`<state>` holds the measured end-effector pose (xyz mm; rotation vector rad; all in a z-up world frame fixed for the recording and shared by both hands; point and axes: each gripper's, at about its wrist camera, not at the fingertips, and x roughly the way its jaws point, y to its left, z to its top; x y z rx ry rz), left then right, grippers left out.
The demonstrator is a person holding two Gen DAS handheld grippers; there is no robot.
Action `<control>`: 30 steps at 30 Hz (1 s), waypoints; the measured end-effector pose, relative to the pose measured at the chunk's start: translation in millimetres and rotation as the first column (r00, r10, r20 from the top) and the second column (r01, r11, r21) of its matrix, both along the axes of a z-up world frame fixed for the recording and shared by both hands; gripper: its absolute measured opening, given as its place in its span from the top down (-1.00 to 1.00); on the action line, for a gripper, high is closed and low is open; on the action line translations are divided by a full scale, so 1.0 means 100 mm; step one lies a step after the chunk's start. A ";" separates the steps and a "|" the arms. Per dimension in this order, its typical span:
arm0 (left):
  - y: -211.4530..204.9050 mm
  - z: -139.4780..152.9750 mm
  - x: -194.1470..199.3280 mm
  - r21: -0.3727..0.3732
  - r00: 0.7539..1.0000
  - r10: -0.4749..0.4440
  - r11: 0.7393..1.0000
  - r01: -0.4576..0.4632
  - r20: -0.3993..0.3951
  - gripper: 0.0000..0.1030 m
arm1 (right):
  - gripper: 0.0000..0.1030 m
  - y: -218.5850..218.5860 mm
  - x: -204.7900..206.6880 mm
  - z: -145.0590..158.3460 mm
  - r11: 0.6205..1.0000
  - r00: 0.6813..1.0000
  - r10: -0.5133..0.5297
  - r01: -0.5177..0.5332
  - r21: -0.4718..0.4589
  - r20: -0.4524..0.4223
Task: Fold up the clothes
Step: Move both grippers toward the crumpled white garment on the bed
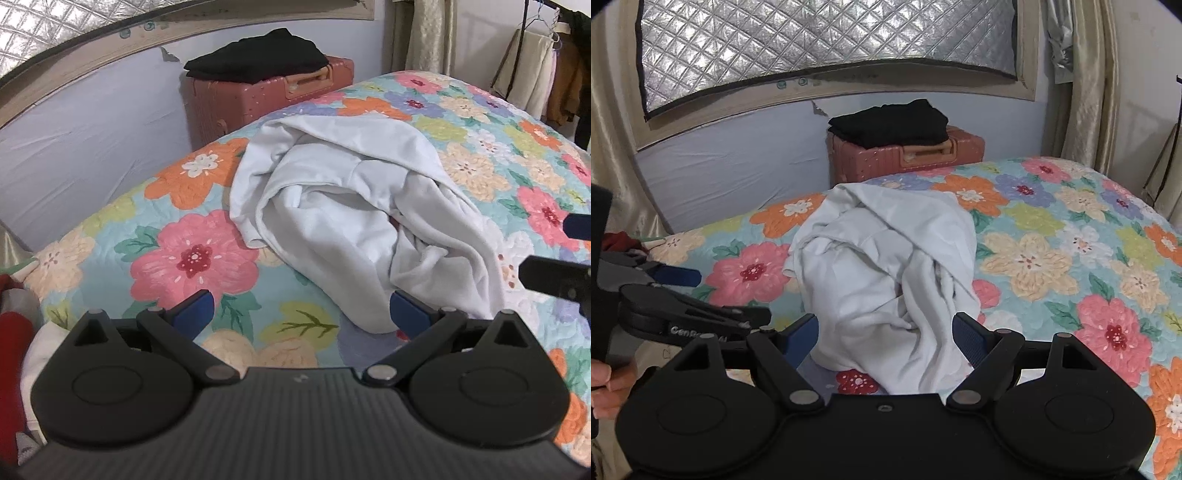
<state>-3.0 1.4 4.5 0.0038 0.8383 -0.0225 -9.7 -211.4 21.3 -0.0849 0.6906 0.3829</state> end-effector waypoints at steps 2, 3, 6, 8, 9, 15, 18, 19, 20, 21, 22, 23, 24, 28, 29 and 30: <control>0.00 0.01 0.01 -0.003 1.000 0.004 1.000 -0.004 -0.005 -1.00 | -0.62 0.00 -0.01 0.02 1.000 1.000 -0.008 0.008 0.001 -0.001; 0.00 0.02 0.01 -0.010 1.000 0.003 1.000 -0.003 -0.006 -1.00 | -0.62 0.01 -0.02 0.03 1.000 1.000 -0.011 0.011 0.001 -0.002; 0.02 0.03 0.01 -0.042 1.000 0.000 0.999 -0.001 -0.009 -1.00 | -0.62 0.00 -0.02 0.06 1.000 1.000 -0.015 0.015 0.007 -0.007; 0.01 0.04 0.00 -0.058 1.000 -0.001 0.998 0.001 -0.009 -1.00 | -0.62 -0.01 -0.02 0.06 1.000 1.000 -0.014 0.014 0.007 -0.007; 0.00 0.05 0.00 -0.059 1.000 -0.003 0.998 0.003 -0.008 -1.00 | -0.63 0.00 -0.01 0.06 1.000 1.000 -0.014 0.014 0.004 -0.008; 0.10 0.12 -0.06 -0.097 1.000 -0.013 0.995 0.014 0.011 -1.00 | -0.63 0.02 -0.04 0.04 1.000 1.000 -0.010 0.010 0.003 -0.015; 0.10 0.16 -0.08 -0.098 1.000 -0.013 0.995 0.015 0.019 -1.00 | -0.63 0.04 -0.05 0.05 1.000 1.000 -0.003 0.003 -0.007 -0.014; 0.10 0.16 -0.08 -0.094 1.000 -0.014 0.995 0.016 0.019 -1.00 | -0.63 0.04 -0.05 0.05 1.000 1.000 -0.001 0.001 -0.009 -0.013; 0.10 0.16 -0.08 -0.091 1.000 -0.015 0.996 0.017 0.019 -1.00 | -0.63 0.04 -0.05 0.06 1.000 1.000 0.000 0.000 -0.010 -0.011; 0.11 0.16 -0.07 -0.095 1.000 -0.014 0.995 0.016 0.016 -1.00 | -0.63 0.04 -0.06 0.06 1.000 1.000 0.000 0.000 -0.011 -0.010; 0.11 0.16 -0.07 -0.098 1.000 -0.014 0.995 0.015 0.014 -1.00 | -0.63 0.05 -0.05 0.06 1.000 1.000 0.000 0.000 -0.011 -0.010; 0.12 0.15 -0.06 -0.101 1.000 -0.013 0.995 0.014 0.011 -1.00 | -0.63 0.05 -0.05 0.06 1.000 1.000 -0.001 0.001 -0.012 -0.010; 0.12 0.15 -0.06 -0.104 1.000 -0.012 0.994 0.013 0.010 -1.00 | -0.63 0.05 -0.05 0.06 1.000 1.000 -0.002 0.002 -0.012 -0.010; 0.14 0.15 -0.07 -0.105 1.000 -0.010 0.994 0.011 0.011 -1.00 | -0.63 0.05 -0.05 0.06 1.000 1.000 -0.002 0.001 -0.016 -0.011; 0.14 0.15 -0.07 -0.107 1.000 -0.010 0.994 0.011 0.011 -1.00 | -0.63 0.05 -0.04 0.06 1.000 1.000 -0.002 0.002 -0.016 -0.012; 0.14 0.15 -0.06 -0.108 1.000 -0.010 0.994 0.011 0.010 -1.00 | -0.63 0.05 -0.04 0.06 1.000 1.000 -0.003 0.003 -0.015 -0.012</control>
